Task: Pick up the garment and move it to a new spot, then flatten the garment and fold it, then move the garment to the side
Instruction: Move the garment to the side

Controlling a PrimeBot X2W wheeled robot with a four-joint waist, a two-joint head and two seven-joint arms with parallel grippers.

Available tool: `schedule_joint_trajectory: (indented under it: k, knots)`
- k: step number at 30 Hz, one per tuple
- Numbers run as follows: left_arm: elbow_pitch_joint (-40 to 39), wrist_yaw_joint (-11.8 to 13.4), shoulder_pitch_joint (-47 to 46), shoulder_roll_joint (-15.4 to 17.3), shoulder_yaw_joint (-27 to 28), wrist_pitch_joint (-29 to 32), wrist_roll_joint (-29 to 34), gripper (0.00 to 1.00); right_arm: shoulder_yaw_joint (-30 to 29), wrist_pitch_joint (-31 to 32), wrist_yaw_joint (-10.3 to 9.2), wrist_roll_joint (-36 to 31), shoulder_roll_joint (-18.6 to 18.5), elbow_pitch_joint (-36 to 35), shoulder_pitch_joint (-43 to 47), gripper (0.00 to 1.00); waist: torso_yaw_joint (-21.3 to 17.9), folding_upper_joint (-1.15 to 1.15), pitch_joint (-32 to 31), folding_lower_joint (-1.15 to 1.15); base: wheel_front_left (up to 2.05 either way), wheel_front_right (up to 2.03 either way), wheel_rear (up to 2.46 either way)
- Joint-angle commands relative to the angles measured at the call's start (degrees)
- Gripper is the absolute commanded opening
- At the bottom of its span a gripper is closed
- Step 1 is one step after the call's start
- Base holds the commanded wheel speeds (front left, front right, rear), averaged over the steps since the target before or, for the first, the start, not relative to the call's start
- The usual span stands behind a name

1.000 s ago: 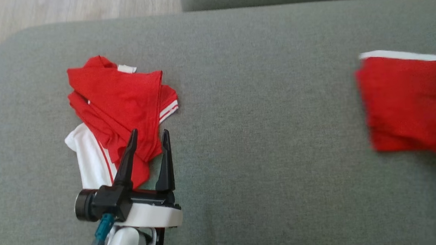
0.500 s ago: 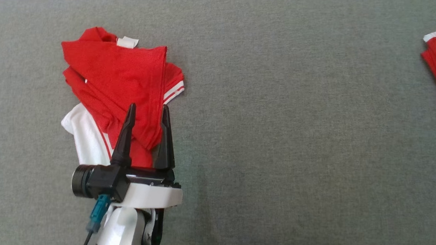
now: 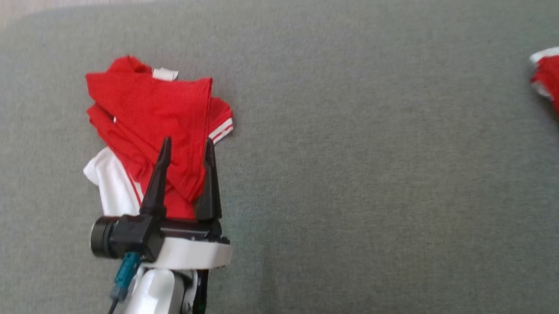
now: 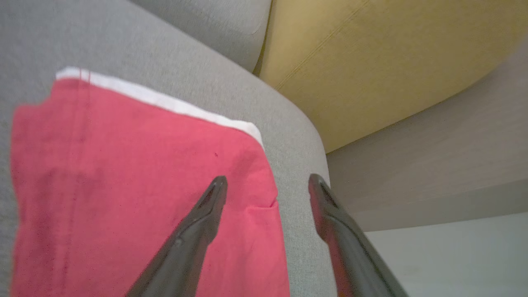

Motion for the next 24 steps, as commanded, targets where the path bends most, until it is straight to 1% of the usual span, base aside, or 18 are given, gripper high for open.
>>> schedule_joint_trajectory:
  k: [1,3,5,6,10,14,20,22,24]
  knots:
    - [-1.52,0.2,-0.17,0.27,2.24,-0.25,0.23,1.0,-0.56,-1.0,-0.05,-0.25,-1.04,-2.01,1.02,1.0,-0.94,0.0,-1.79,0.0,0.0,0.0,0.0]
    - [-1.55,0.3,0.48,0.27,2.61,-0.25,0.31,1.0,-4.14,-2.07,-0.05,0.02,1.76,-3.6,1.52,1.0,-1.52,0.0,-3.39,0.0,0.0,0.0,0.0]
    - [-1.47,0.46,1.3,0.27,3.12,-0.25,0.31,1.0,-8.48,-2.59,-0.05,2.99,6.86,-4.9,1.69,1.0,-2.18,0.0,-5.05,0.0,0.0,0.0,0.0]
    - [-1.43,0.42,1.62,0.27,3.3,-0.25,0.48,1.0,-9.05,-3.27,-0.05,2.91,8.59,-6.18,2.01,1.0,-2.47,0.0,-5.77,0.0,0.0,0.0,0.0]
    - [-1.53,0.45,2.49,0.27,4.11,-0.25,0.93,1.0,-10.5,-7.43,-0.05,3.49,15.46,-12.14,3.64,1.0,-3.28,0.0,-8.99,0.0,0.0,0.0,0.0]
    - [-1.78,0.7,3.97,0.27,5.31,-0.25,1.02,1.0,-12.23,-11.24,-0.05,7.22,22.66,-18.42,6.5,1.0,-3.86,0.0,-11.86,0.0,0.0,0.0,0.0]
    - [-2.14,0.42,6.83,0.27,6.7,-0.25,1.53,1.0,-11.05,-15.56,-0.05,9.99,30.33,-27.43,13.6,1.0,-4.26,0.0,-14.33,0.0,0.0,0.0,0.0]
    - [-2.28,0.23,7.61,0.27,7.19,-0.25,1.79,1.0,-12.39,-16.85,-0.05,11.73,32.93,-29.78,16.5,1.0,-4.28,0.0,-14.76,0.0,0.0,0.0,0.0]
    - [-2.25,-0.05,8.55,0.27,7.54,-0.25,2.18,1.0,-12.63,-17.88,-0.05,12.85,34.52,-32.14,20.12,1.0,-4.21,0.0,-15.18,0.0,0.0,0.0,0.0]
